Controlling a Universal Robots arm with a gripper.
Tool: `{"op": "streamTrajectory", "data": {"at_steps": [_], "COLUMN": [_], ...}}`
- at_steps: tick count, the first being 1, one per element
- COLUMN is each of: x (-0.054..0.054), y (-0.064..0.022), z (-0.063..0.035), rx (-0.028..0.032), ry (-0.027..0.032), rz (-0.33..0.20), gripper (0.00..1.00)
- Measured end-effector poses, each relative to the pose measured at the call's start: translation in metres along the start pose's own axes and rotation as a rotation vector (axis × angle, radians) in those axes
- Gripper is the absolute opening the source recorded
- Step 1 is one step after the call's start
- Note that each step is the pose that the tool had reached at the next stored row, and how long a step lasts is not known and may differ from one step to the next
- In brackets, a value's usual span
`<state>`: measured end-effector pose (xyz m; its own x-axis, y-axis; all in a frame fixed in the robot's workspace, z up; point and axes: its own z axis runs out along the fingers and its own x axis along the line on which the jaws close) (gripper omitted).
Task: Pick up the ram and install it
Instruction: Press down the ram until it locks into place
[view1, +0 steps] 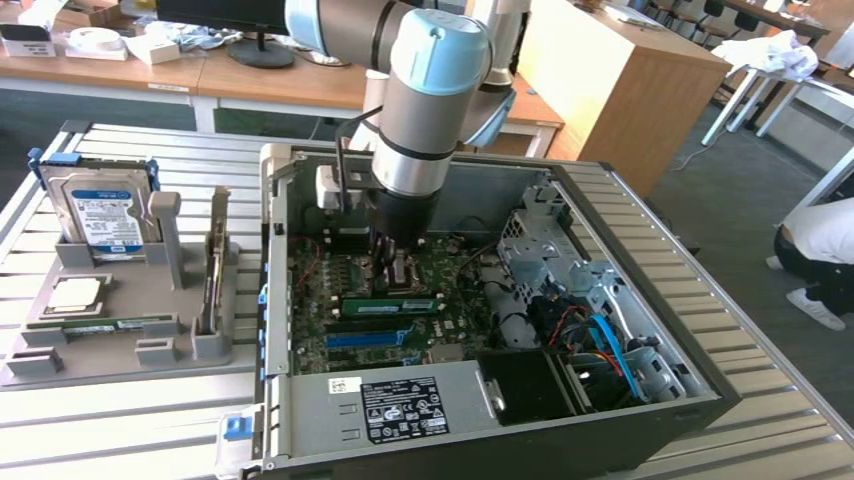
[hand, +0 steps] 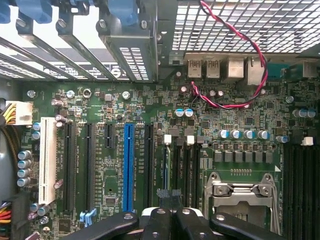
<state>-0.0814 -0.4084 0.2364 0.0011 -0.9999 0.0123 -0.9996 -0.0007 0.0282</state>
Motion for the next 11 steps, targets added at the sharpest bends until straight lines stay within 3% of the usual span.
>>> {"op": "streamTrajectory", "data": {"at_steps": [11], "x": [-0.0001], "y": [0.0], "z": [0.0025], "rx": [0.0005], "ry": [-0.0001], "rz": [0.0], "gripper": [0.1]}}
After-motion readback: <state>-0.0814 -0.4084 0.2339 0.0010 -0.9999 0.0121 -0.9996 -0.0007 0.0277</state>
